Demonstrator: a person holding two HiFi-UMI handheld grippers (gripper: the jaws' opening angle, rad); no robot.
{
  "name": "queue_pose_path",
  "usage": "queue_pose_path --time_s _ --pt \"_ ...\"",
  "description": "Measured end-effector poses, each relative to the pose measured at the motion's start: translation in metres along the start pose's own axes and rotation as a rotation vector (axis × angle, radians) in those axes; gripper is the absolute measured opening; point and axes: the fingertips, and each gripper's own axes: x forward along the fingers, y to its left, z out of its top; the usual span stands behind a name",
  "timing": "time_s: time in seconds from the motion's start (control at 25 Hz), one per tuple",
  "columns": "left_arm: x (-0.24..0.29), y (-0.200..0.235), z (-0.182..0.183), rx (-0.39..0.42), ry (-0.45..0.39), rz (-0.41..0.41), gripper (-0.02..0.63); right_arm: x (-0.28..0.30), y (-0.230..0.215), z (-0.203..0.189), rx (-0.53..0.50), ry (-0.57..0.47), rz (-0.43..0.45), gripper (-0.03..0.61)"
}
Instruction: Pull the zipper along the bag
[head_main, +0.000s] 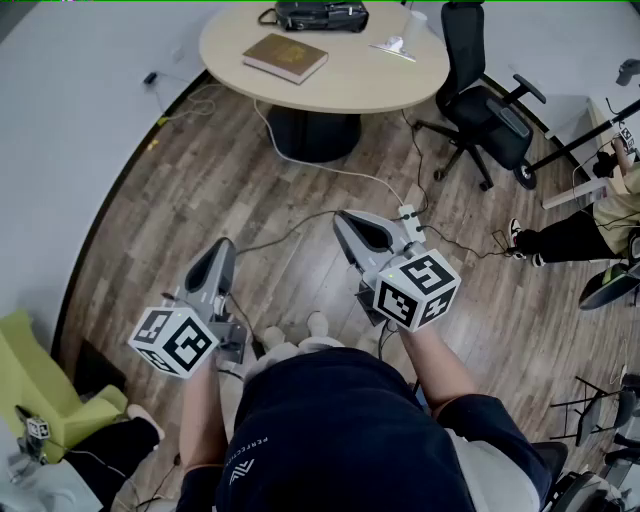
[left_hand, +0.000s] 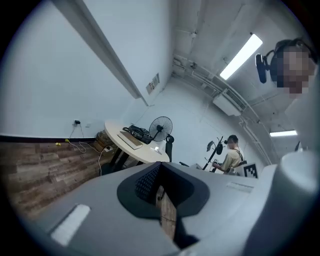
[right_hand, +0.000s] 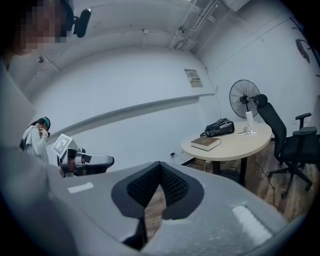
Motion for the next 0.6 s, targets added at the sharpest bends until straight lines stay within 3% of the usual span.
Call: queue_pose_path --time_s 0.12,0.36,0.6 --pt "0.001 0.004 0.0 -0.026 -0.021 0.022 0.006 0.002 -0.005 0.001 -0.006 0.007 0.006 0.002" --pt "0.01 0.01 -0.007 0.032 0.002 0.118 0.011 0.006 -0.021 0.001 -0.001 0.022 0.016 0.002" --pt "0.022 0.008 -0.009 0.045 -0.002 0.146 0.002 0.017 -0.03 0.007 -0.02 0.022 0.057 0.003"
